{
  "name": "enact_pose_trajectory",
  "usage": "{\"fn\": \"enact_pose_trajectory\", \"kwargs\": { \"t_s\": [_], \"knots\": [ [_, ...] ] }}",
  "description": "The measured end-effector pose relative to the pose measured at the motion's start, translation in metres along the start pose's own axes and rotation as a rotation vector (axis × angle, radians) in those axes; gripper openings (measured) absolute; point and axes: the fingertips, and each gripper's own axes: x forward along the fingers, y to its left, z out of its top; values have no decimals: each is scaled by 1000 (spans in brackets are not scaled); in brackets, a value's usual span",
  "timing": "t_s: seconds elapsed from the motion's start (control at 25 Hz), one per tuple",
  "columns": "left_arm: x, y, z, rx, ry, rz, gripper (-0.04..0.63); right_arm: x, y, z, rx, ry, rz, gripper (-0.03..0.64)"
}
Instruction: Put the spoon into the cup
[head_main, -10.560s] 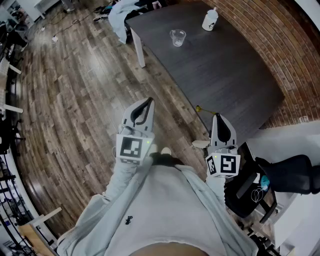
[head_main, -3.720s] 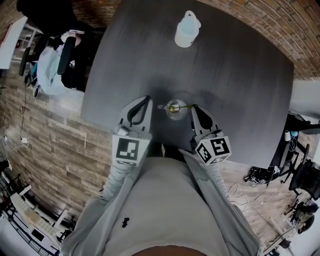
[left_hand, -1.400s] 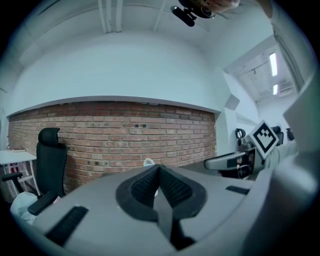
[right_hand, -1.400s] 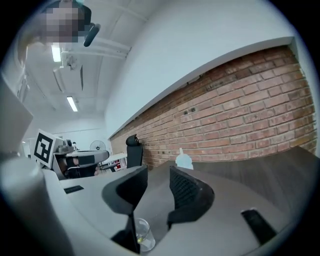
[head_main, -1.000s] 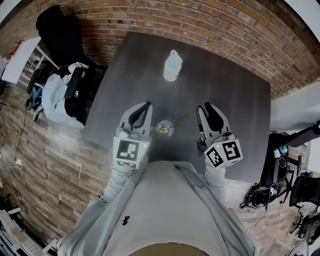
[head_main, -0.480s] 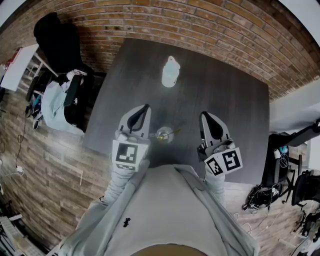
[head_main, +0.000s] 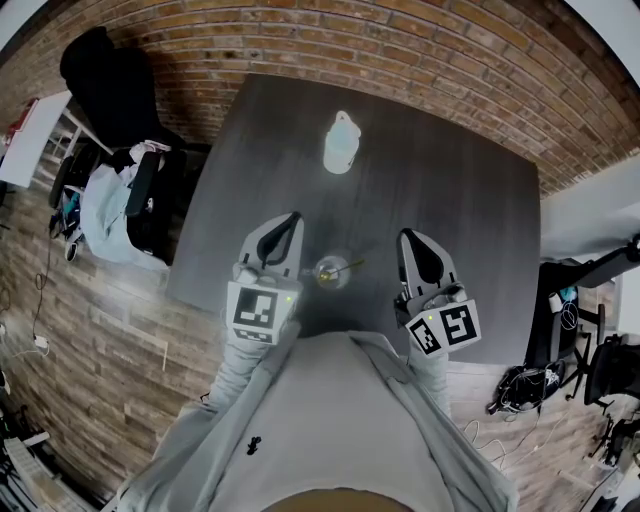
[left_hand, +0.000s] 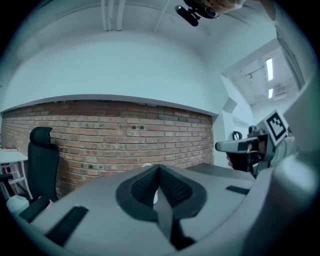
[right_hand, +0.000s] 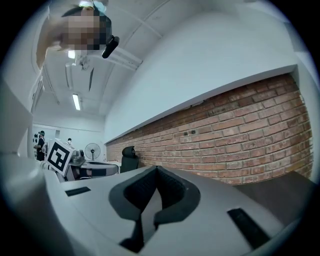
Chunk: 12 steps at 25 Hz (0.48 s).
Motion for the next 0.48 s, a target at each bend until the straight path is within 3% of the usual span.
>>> {"fn": "enact_pose_trajectory", "kwargs": {
  "t_s": [0.48],
  "knots": [
    [5, 3, 0, 7, 8, -4, 18, 0, -14, -2, 7, 7, -25, 16]
  ]
}}
